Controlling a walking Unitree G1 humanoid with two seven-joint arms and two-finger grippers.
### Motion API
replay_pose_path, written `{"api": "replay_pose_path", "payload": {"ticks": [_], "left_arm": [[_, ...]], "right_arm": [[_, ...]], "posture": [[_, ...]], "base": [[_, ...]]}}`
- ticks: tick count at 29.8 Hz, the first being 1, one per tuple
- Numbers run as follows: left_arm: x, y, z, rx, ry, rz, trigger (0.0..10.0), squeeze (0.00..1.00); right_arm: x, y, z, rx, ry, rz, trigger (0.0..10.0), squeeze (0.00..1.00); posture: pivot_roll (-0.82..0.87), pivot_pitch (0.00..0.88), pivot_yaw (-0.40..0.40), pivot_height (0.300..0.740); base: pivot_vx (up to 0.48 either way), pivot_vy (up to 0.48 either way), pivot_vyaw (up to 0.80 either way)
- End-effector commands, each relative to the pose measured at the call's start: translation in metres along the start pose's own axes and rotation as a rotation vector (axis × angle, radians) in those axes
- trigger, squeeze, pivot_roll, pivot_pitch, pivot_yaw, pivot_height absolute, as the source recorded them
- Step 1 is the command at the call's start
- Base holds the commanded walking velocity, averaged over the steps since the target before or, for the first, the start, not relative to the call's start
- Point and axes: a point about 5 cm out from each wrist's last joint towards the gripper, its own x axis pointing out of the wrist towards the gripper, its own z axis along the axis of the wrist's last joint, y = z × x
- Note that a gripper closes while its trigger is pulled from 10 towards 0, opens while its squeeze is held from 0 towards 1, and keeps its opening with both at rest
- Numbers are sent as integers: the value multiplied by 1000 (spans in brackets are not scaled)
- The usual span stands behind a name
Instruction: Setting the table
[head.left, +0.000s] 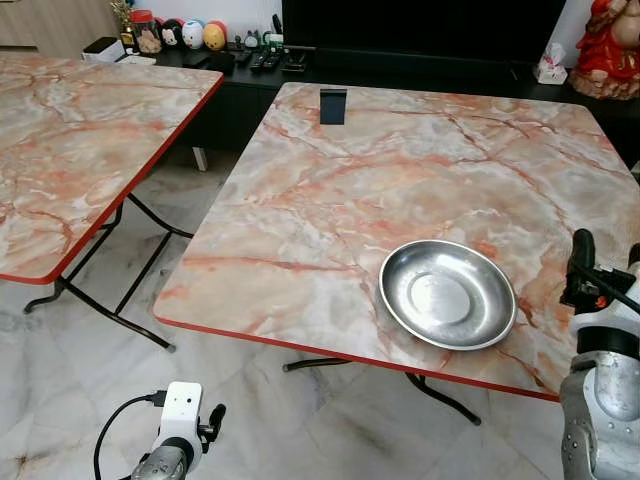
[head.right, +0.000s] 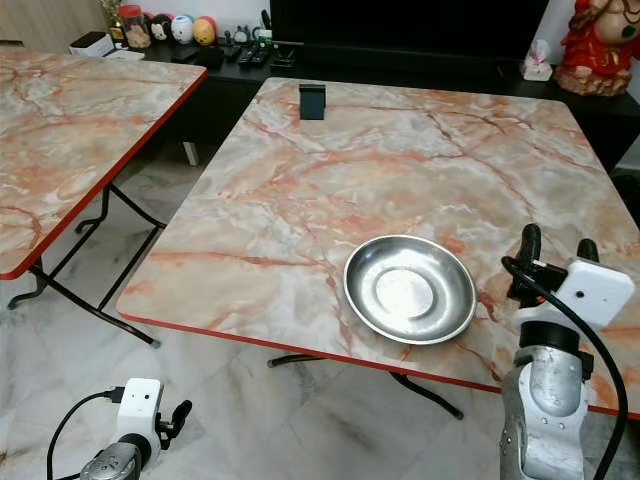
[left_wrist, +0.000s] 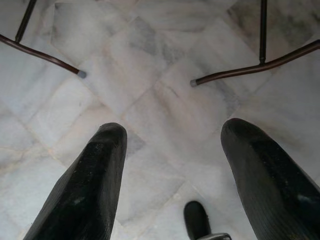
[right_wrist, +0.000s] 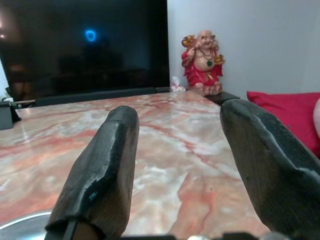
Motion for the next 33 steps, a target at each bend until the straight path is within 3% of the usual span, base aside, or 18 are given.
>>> {"api": "replay_pose_path", "payload": {"ticks": [1, 33], "left_arm": [[-2, -1, -5, -16, 23, 2, 10000, 0], [-4, 2, -12, -24, 51, 3, 10000, 0]], "right_arm": [[0, 3, -3, 8, 12, 12, 10000, 0], [-4, 22, -7, 9, 35, 102, 10000, 0]], "posture": [[-24, 27, -4, 740], [-19, 35, -8, 740]], "base": [[0, 360, 0], [0, 339, 0]]}}
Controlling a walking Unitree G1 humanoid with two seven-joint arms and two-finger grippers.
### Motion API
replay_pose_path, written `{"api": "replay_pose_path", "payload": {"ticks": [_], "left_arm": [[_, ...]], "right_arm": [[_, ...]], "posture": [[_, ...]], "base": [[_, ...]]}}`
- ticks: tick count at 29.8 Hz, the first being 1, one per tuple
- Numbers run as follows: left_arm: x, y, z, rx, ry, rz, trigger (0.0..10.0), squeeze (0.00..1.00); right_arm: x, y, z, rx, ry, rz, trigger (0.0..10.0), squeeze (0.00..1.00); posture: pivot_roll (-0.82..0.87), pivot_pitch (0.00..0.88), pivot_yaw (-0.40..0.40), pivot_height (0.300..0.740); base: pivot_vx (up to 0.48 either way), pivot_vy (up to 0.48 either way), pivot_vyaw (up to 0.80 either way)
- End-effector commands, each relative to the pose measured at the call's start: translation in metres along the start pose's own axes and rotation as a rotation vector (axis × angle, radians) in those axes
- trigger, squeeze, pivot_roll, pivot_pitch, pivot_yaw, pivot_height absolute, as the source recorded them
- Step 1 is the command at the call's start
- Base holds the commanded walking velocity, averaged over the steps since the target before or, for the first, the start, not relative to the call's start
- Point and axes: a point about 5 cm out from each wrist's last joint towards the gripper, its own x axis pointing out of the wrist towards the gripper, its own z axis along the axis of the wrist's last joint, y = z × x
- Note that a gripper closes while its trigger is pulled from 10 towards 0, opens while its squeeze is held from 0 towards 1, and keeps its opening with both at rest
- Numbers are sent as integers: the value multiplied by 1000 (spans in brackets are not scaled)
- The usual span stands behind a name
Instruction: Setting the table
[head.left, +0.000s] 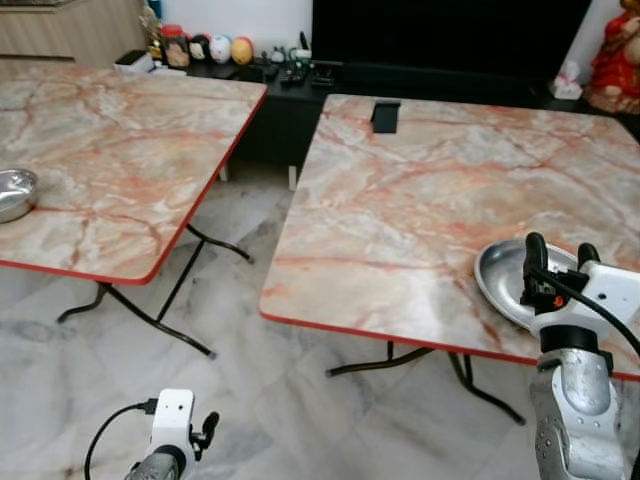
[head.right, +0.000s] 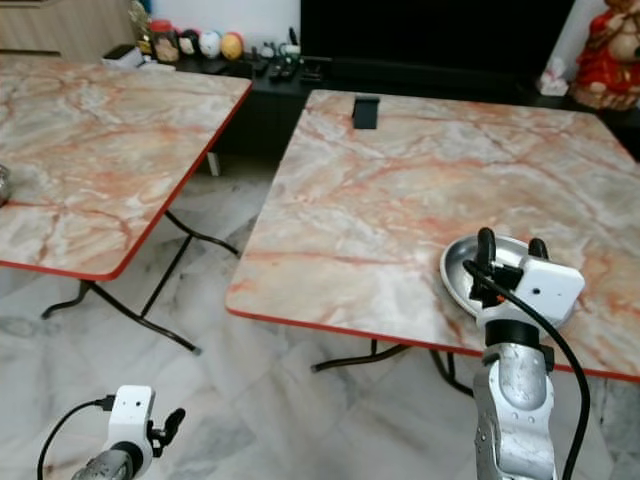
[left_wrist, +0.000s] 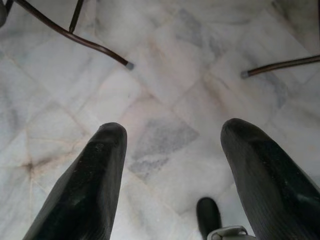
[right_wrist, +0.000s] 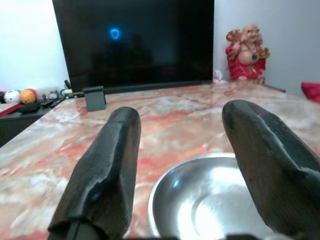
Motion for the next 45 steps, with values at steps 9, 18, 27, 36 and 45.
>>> {"api": "replay_pose_path", "payload": {"ticks": [9, 18, 27, 36, 45], "left_arm": [[0, 0, -3, -5, 26, 5, 10000, 0], [0, 1, -5, -7, 42, 11, 10000, 0], [-1, 2, -8, -8, 55, 16, 10000, 0], [-2, 3, -9, -7, 56, 19, 10000, 0], [-2, 1, -8, -8, 47, 12, 10000, 0]], "right_arm": [[-15, -5, -14, -46, 63, -4, 10000, 0], [-22, -1, -20, -72, 90, 30, 10000, 0], [-33, 0, -27, -80, 126, 28, 10000, 0], [-69, -16, -39, -133, 228, 3, 10000, 0], [-96, -28, -96, -150, 544, -23, 10000, 0]], "posture": [[-23, 41, -7, 740], [-21, 47, -9, 740], [-19, 51, -12, 740], [-23, 59, -19, 740], [-28, 56, -20, 740]], "base": [[0, 292, 0], [0, 282, 0], [0, 276, 0], [0, 271, 0], [0, 263, 0]]}}
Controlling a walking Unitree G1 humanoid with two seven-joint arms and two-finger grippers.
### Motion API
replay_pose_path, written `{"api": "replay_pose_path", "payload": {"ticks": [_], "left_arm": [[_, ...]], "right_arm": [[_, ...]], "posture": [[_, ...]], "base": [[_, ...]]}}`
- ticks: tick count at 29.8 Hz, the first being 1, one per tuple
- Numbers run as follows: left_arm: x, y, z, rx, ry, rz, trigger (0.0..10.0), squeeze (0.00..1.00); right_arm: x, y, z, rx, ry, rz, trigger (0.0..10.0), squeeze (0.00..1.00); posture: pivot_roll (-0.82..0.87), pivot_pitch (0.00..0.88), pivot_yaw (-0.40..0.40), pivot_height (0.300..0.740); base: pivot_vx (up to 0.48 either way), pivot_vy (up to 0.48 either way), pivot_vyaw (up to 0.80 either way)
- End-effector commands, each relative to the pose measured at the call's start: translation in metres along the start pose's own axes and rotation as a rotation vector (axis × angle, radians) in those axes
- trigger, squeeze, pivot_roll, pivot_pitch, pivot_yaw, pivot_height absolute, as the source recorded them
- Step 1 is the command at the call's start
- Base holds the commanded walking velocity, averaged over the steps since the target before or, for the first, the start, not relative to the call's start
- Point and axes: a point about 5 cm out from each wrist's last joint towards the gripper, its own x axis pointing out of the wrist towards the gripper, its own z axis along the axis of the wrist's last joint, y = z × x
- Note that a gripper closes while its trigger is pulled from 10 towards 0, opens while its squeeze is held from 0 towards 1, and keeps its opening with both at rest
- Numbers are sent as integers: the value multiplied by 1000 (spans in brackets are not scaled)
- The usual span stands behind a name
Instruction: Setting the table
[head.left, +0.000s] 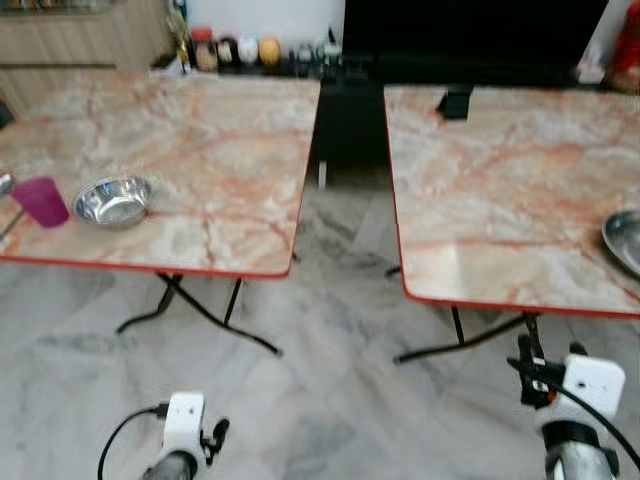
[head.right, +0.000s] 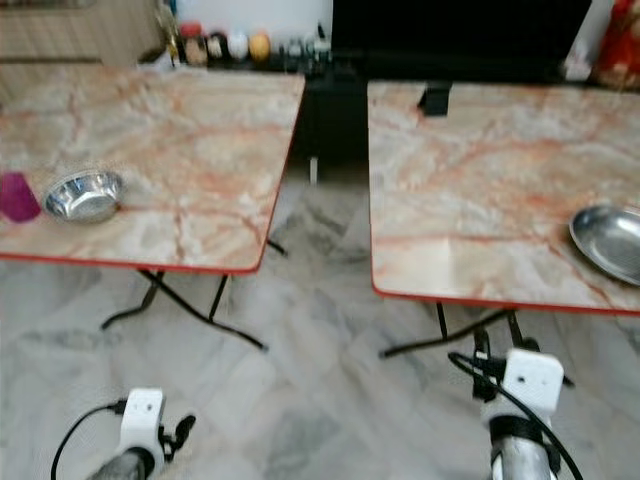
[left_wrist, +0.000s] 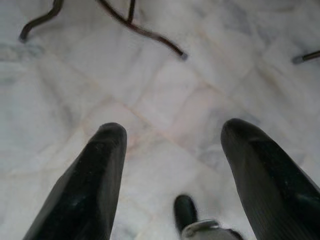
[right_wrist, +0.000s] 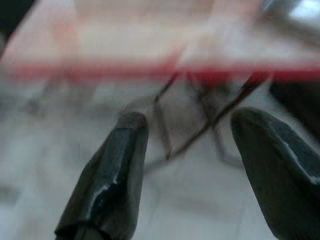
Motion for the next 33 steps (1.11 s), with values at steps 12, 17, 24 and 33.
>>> {"api": "replay_pose_path", "payload": {"ticks": [12, 17, 24, 33], "left_arm": [[0, -2, -2, 1, 19, 0, 10000, 0], [1, -3, 0, -2, 13, 1, 10000, 0], [1, 0, 0, -3, 13, 8, 10000, 0], [1, 0, 1, 2, 2, 8, 10000, 0]], "right_arm": [[12, 13, -89, 145, 454, 10, 10000, 0], [-3, 18, -112, 121, 584, 47, 10000, 0], [-11, 17, -126, 129, 660, 34, 10000, 0], [-10, 23, -126, 138, 653, 62, 10000, 0]], "posture": [[-28, 53, -11, 740], [-20, 49, -13, 740], [-8, 49, -14, 740], [-3, 45, -14, 740]], "base": [[0, 253, 0], [0, 253, 0], [0, 259, 0], [0, 264, 0]]}}
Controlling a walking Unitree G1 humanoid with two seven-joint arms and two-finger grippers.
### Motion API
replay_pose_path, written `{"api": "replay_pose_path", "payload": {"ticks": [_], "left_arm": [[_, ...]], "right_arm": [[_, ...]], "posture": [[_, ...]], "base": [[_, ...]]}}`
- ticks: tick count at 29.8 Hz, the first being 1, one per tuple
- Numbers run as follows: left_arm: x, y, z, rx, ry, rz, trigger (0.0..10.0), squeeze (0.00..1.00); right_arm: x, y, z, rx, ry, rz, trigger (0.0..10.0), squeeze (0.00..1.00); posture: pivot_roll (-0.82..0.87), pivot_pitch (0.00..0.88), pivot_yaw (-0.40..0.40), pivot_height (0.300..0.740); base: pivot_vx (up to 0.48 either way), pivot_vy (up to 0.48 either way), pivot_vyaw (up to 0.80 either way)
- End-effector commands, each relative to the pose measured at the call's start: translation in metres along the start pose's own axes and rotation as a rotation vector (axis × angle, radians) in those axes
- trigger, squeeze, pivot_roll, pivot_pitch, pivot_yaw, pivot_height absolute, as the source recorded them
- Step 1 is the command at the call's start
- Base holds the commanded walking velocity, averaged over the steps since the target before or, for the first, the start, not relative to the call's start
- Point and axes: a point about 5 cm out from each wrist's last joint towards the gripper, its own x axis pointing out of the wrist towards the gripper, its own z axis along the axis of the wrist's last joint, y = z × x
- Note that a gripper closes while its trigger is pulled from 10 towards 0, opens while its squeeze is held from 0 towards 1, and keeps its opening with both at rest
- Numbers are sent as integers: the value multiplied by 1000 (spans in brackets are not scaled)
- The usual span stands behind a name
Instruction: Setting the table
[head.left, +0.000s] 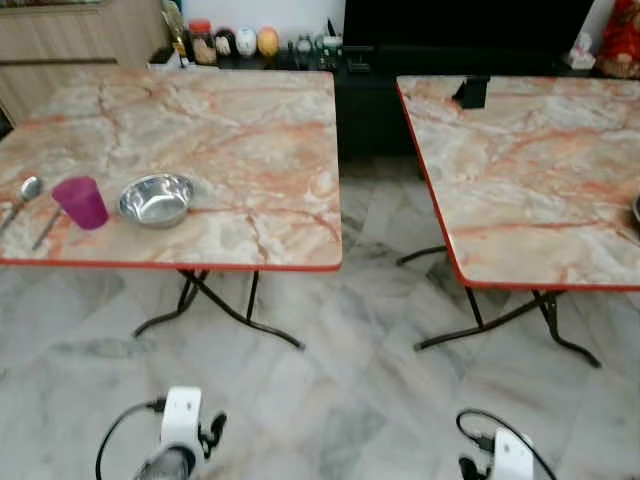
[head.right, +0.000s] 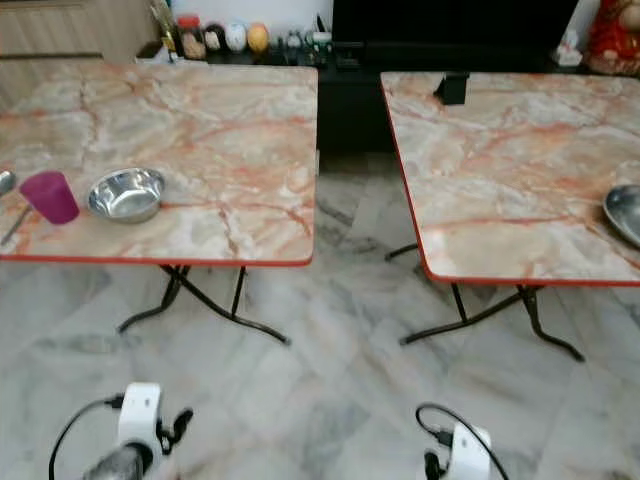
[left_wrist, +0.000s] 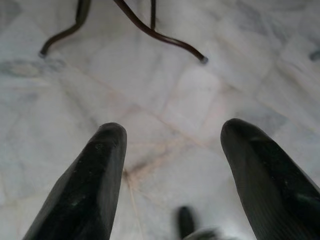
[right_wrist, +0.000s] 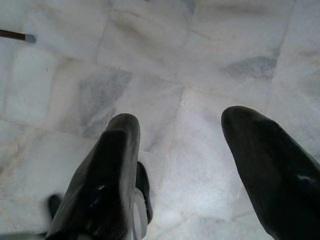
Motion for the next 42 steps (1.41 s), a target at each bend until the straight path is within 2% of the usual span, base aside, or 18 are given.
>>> {"api": "replay_pose_path", "payload": {"ticks": [1, 7, 12, 14, 16, 19, 26, 42], "left_arm": [[-4, 8, -7, 10, 25, 19, 10000, 0], [-3, 8, -6, 13, 21, 19, 10000, 0], [-3, 9, -8, 42, 52, 15, 10000, 0], [-3, 11, -10, 48, 83, 12, 10000, 0], [-4, 12, -11, 38, 94, 17, 10000, 0], [-5, 16, -15, 60, 131, 24, 10000, 0], [-6, 19, -18, 55, 161, 27, 10000, 0], [-9, 14, -28, 28, 193, 37, 10000, 0]], "right_arm": [[0, 4, -2, 15, 1, 9, 10000, 0], [2, 5, 5, 19, -23, 7, 10000, 0], [3, 11, 9, 35, -40, 54, 10000, 0], [3, 11, 7, -39, -25, 58, 10000, 0], [2, 11, 6, -56, -23, 63, 10000, 0], [1, 8, 1, -21, -10, 61, 10000, 0], [-4, -3, -16, -9, 31, 37, 10000, 0], [-2, 5, -10, 20, 13, 49, 10000, 0]], "posture": [[-6, 41, -12, 740], [-1, 29, -13, 740], [3, 15, -15, 740], [-1, 12, -12, 740], [-1, 12, -12, 740], [-6, 1, -7, 740], [1, 14, -4, 740], [3, 36, -6, 740]], "base": [[0, 266, 0], [0, 266, 0], [0, 266, 0], [0, 264, 0], [0, 266, 0], [0, 266, 0], [0, 264, 0], [0, 264, 0]]}}
